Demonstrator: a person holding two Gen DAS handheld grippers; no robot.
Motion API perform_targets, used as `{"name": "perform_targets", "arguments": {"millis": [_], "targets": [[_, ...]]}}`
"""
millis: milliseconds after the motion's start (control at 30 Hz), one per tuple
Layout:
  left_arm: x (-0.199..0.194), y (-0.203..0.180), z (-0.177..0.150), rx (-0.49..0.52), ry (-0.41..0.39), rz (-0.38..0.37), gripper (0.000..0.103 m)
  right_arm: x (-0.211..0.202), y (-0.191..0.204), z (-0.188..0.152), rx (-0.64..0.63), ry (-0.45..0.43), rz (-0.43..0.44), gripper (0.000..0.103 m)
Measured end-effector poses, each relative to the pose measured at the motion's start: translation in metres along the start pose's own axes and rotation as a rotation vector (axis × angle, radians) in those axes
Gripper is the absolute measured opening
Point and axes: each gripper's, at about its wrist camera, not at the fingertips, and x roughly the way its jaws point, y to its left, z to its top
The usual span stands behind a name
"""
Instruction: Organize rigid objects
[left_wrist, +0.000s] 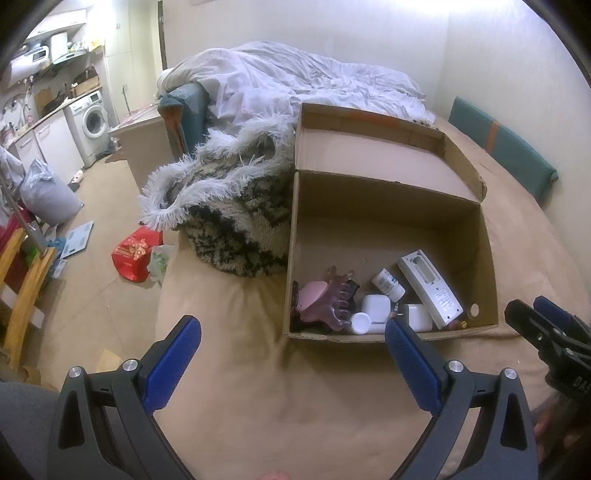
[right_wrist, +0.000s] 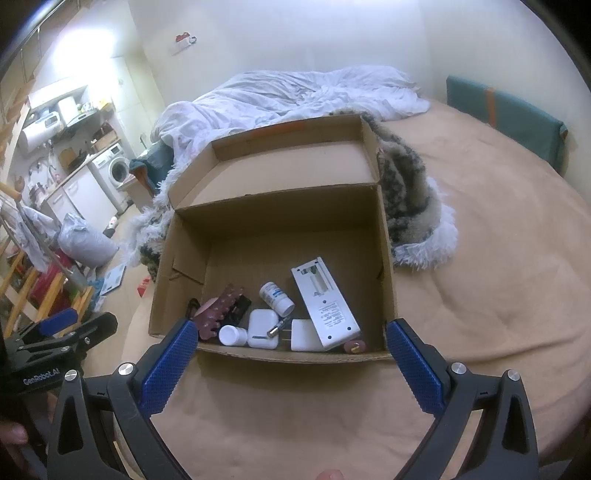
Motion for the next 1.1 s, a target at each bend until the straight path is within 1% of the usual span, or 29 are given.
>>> {"name": "perform_targets", "arguments": {"millis": [1100], "targets": [[0.0019, -0.0014, -0.0023, 0.006, 0.012, -0.002, 0.100, 0.0004, -0.0007, -0.0006, -0.004, -0.005, -0.004, 0.103]]}}
